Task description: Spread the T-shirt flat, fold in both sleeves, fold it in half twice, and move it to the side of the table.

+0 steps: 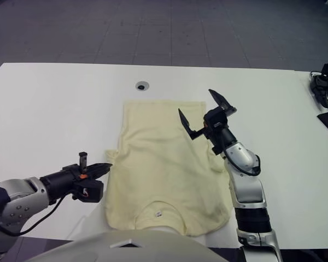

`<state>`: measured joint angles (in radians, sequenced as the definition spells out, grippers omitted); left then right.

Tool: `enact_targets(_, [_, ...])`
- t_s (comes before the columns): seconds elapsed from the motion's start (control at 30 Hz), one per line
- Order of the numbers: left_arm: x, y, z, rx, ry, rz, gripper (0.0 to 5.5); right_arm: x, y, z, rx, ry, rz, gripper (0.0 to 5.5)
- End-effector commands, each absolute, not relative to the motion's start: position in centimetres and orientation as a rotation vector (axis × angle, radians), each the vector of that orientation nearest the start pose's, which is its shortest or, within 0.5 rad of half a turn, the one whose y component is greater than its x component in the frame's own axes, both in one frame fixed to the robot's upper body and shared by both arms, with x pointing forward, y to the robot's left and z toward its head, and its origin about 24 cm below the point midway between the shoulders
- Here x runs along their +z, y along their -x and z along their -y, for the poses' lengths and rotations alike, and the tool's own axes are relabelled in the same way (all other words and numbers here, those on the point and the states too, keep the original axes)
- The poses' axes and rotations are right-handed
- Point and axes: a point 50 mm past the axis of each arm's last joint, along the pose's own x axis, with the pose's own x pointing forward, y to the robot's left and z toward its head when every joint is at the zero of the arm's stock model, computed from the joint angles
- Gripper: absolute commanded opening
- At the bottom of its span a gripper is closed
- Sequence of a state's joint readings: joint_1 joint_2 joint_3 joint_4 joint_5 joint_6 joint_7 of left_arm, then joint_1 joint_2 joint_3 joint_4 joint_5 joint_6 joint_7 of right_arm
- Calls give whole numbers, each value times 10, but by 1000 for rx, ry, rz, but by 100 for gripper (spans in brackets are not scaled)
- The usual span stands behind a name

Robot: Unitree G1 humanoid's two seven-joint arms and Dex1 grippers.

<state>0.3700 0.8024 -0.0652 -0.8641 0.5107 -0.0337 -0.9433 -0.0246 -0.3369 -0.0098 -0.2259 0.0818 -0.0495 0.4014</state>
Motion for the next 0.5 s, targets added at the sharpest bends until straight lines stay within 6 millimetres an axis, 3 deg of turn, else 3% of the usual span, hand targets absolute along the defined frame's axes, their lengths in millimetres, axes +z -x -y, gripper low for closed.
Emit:
enact_targets(0.03, [122, -135, -141, -1224, -1350, 22, 1, 111, -248, 178, 439, 318, 250, 540])
enact_targets(0.5, [97, -146, -114, -1266, -1259, 58, 1, 110, -252, 173, 460, 335, 250, 540])
